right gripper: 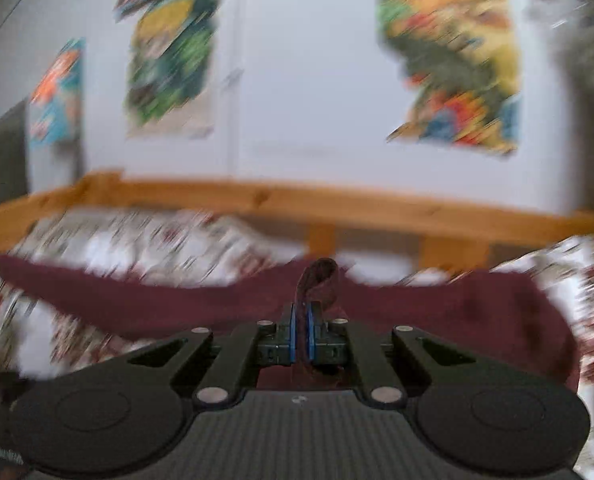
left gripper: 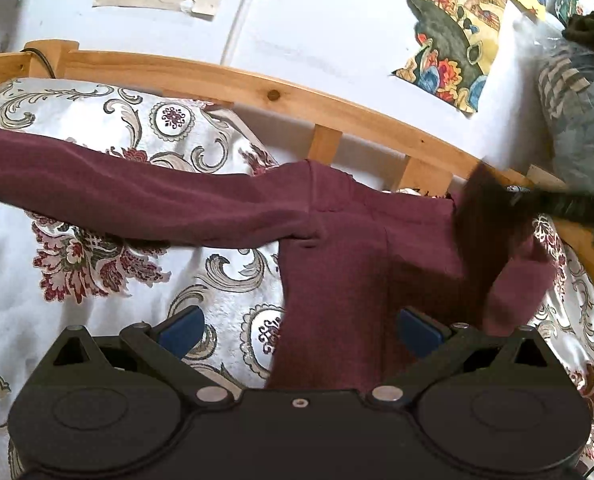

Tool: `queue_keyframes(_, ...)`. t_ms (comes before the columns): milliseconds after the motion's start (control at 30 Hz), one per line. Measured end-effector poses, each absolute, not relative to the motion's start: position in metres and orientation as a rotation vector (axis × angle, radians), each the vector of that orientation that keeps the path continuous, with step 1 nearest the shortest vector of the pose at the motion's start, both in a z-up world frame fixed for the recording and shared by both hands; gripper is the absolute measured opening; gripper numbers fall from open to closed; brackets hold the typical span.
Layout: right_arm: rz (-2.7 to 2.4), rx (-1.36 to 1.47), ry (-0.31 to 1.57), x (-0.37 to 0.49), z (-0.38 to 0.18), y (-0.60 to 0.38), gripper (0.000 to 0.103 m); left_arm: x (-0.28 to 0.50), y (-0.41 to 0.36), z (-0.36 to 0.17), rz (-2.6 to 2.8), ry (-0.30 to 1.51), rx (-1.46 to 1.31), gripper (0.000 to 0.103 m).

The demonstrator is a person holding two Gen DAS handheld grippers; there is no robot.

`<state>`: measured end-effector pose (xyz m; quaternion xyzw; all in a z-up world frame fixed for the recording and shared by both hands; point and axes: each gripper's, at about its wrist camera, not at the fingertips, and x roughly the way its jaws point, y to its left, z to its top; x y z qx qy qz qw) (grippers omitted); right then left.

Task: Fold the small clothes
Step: 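Fold the held sleeve across the shirt back and release with the right gripper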

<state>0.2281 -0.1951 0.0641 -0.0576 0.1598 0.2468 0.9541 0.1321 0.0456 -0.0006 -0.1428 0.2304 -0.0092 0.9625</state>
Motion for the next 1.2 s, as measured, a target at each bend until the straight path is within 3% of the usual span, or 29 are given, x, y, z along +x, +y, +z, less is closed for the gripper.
queue_keyframes(200,0.619,-0.201,0.44,0.217,0.024,-0.163,0.008,0.135,0.052,-0.006,-0.017,0.459,-0.32,0.102)
queue_keyframes(233,0.632,-0.205,0.455,0.215,0.02,-0.16,0.012,0.136,0.053,-0.007,-0.019,0.46,-0.32,0.102)
queue_keyframes(267,0.648,-0.2,0.462,0.213,0.018,-0.161,0.017,0.137,0.053,-0.008,-0.021,0.461,-0.319,0.102)
queue_keyframes(333,0.666,-0.192,0.475,0.209,0.017,-0.165,0.066,0.139,0.055,-0.011,-0.021,0.463,-0.315,0.102)
queue_keyframes(400,0.662,-0.176,0.454,0.206,0.022,-0.18,0.08,0.141,0.057,-0.013,-0.024,0.463,-0.317,0.102)
queue_keyframes(533,0.565,-0.173,0.423,0.207,0.036,-0.218,0.089,0.147,0.061,-0.015,-0.056,0.441,-0.329,0.102)
queue_keyframes(667,0.369,-0.172,0.415,0.227,0.048,-0.268,0.089,0.162,0.051,-0.021,-0.083,0.436,-0.288,0.102)
queue_keyframes(767,0.23,-0.149,0.436,0.255,0.05,-0.303,0.088,0.176,0.039,-0.031,-0.068,0.495,-0.215,0.102)
queue_keyframes(967,0.151,-0.085,0.533,0.322,0.033,-0.343,0.056,0.182,0.035,-0.055,-0.07,0.592,-0.154,0.102)
queue_keyframes(1000,0.149,-0.063,0.538,0.329,0.032,-0.348,0.041,0.183,0.036,-0.056,-0.072,0.599,-0.157,0.102)
queue_keyframes(1033,0.144,-0.045,0.537,0.334,0.032,-0.351,0.01,0.184,0.037,-0.058,-0.073,0.603,-0.158,0.102)
queue_keyframes(1200,0.018,-0.105,0.481,0.347,0.045,-0.359,0.008,0.185,0.038,-0.063,-0.075,0.625,-0.163,0.102)
